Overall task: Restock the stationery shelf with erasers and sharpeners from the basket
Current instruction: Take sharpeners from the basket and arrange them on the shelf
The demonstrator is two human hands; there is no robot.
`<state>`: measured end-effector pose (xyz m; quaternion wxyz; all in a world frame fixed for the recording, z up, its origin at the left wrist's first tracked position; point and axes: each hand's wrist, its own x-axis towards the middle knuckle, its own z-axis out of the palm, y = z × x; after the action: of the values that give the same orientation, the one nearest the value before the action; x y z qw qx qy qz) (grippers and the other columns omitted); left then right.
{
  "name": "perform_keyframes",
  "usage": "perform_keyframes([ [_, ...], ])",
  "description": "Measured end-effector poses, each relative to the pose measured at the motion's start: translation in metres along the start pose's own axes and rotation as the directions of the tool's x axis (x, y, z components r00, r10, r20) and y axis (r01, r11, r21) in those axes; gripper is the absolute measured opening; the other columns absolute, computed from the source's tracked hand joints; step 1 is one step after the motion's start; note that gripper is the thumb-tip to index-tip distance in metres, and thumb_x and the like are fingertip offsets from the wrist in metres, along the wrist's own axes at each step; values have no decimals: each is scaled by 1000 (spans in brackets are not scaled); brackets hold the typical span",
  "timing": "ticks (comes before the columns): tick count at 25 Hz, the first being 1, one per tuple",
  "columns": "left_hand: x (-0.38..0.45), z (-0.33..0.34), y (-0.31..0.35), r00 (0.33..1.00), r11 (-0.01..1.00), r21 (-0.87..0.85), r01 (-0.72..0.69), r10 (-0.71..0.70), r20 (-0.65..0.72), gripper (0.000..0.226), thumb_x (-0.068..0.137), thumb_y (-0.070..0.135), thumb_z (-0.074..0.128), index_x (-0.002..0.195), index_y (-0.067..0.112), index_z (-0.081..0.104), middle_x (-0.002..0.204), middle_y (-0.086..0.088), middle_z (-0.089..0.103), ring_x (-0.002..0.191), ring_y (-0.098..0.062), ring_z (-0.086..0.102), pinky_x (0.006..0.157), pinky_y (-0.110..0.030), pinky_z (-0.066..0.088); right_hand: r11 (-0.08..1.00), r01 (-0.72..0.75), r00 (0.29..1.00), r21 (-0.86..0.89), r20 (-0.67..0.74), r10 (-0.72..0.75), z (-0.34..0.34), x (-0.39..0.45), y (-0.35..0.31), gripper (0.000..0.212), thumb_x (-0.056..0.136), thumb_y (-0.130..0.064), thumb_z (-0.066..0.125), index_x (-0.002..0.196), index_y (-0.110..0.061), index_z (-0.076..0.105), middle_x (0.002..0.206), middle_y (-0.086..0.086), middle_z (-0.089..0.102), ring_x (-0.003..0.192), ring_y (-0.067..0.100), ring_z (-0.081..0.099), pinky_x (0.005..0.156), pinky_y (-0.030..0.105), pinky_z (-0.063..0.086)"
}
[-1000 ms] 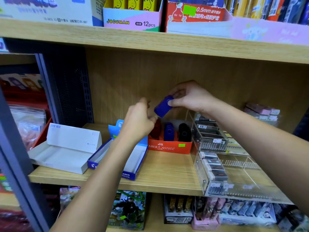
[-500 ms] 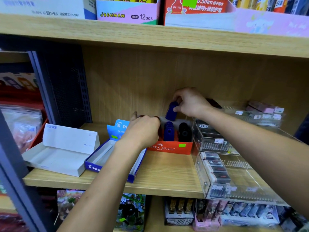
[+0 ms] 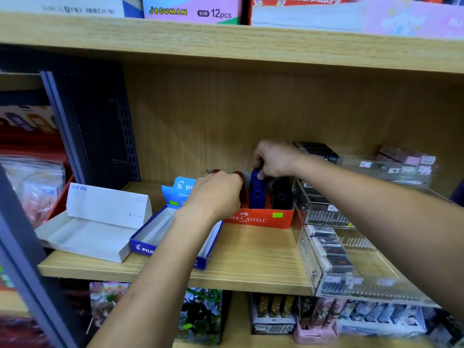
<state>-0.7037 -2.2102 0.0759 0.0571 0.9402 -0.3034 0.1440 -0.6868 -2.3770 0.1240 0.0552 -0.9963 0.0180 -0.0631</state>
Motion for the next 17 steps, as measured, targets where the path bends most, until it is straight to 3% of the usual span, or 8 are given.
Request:
perform_keyframes([
  [8,2,3,1,999,999,30,-14,16,-40,33,93,19,49,126,24,55,106,-4,65,87,-23,54,73,-33,38,997,-6,1000,-80,-7,5,2,-1,6,27,86,-18,75,106,-20,57,104,1,60,91,15,55,73,28,46],
  [14,1,3,2,998,998,54,-15,18,-56,34,93,18,49,126,23,55,111,-6,65,99,-27,59,74,-33,36,988,71,997,-134,41,-66,-3,0,3,26,88,-18,73,90,-27,49,90,-5,53,87,15,56,71,29,48],
  [17,0,5,2,998,998,57,-17,21,-61,33,92,16,50,124,23,56,111,-6,65,95,-27,57,74,-34,35,977,104,993,-188,74,-92,-4,0,2,24,88,-17,72,93,-26,50,87,-5,52,83,14,55,68,28,47],
])
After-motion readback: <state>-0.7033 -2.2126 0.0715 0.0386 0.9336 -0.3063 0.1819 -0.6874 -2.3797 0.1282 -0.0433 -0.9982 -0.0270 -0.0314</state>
